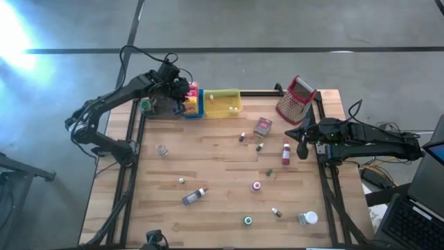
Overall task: Pick & Place Kitchen Items
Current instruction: Put the yellow cereal box into the blue bin
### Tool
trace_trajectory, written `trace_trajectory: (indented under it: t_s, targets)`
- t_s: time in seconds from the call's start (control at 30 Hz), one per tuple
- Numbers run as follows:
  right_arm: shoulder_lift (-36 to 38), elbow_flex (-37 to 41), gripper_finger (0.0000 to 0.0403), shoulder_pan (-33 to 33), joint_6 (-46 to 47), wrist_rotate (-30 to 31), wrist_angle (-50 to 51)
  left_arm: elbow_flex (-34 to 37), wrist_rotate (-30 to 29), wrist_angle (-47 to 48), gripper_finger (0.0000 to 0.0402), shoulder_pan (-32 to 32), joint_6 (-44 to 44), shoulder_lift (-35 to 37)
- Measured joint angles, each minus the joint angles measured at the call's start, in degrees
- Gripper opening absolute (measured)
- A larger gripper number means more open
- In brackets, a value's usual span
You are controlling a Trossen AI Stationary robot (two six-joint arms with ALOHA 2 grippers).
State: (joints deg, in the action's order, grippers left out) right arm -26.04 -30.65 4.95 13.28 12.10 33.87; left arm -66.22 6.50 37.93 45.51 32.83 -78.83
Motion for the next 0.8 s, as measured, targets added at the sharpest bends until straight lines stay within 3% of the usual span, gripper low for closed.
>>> trace_trajectory:
  t_s: [0.8]
  targets:
    - [0.0,0.0,0.0008,0.0,0.0,0.0,0.0,4.7,0.0,-4.0,0.0080,0.0,0.0,-1.4]
